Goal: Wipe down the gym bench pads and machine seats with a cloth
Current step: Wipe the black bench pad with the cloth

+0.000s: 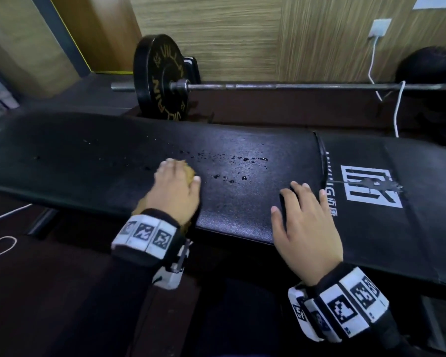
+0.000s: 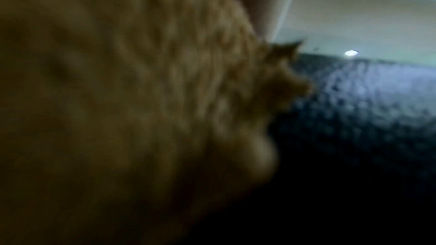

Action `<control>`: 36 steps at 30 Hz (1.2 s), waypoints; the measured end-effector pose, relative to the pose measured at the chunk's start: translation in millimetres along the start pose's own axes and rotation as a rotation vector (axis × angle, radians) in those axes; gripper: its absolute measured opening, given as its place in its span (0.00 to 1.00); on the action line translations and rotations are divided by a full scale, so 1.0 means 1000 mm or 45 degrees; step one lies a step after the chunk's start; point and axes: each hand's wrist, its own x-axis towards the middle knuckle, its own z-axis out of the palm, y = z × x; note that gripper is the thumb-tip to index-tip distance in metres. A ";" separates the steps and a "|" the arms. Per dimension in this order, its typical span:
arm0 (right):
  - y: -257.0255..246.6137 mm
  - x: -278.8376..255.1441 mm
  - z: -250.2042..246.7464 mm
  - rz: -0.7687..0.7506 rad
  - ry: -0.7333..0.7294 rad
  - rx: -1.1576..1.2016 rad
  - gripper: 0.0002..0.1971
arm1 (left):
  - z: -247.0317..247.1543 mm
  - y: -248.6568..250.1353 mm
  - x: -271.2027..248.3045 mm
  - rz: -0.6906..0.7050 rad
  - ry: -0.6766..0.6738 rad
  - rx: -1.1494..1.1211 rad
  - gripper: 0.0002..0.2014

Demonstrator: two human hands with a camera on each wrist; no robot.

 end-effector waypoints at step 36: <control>0.009 -0.005 0.004 -0.056 0.112 0.025 0.20 | 0.000 0.001 -0.074 0.803 0.014 -0.037 0.24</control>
